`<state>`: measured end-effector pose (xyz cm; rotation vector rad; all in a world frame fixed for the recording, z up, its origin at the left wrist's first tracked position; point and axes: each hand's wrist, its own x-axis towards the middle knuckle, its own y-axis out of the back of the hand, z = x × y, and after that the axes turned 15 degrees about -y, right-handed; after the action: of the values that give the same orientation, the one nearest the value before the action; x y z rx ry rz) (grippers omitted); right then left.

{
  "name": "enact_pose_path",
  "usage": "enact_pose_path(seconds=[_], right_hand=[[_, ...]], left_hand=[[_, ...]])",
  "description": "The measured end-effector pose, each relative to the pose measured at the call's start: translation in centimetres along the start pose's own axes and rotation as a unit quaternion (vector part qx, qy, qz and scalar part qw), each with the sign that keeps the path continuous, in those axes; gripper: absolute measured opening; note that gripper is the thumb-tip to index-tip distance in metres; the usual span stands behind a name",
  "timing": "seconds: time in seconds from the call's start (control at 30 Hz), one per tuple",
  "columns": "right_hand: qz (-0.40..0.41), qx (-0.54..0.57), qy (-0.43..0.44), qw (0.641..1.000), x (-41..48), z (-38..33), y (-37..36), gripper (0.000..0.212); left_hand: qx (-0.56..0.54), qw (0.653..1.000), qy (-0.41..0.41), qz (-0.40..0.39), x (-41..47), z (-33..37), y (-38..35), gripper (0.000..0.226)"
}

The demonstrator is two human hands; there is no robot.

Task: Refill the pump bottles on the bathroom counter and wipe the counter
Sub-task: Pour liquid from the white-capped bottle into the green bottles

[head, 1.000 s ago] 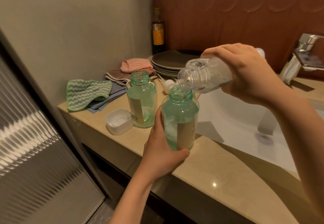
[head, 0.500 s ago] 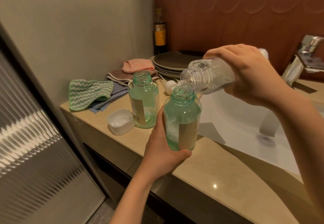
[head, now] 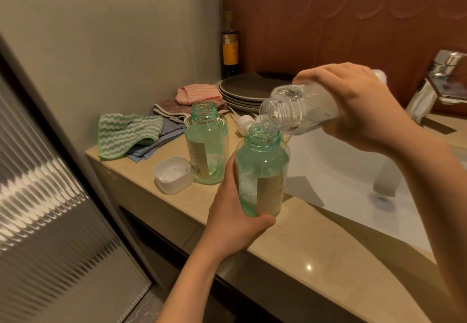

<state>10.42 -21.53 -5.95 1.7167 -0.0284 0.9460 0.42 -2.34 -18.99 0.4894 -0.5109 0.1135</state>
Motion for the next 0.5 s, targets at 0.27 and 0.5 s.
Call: enact_pose_path(seconds=[0.27, 0.5], right_hand=[[0.003, -0.004, 0.001, 1.000, -0.05, -0.08, 0.09, 0.067], [0.000, -0.005, -0.003, 1.000, -0.07, -0.09, 0.09, 0.068]], left_hand=[[0.006, 1.000, 0.000, 0.004, 0.02, 0.00, -0.01, 0.117], [0.001, 1.000, 0.002, 0.003, 0.01, -0.07, -0.04, 0.117]])
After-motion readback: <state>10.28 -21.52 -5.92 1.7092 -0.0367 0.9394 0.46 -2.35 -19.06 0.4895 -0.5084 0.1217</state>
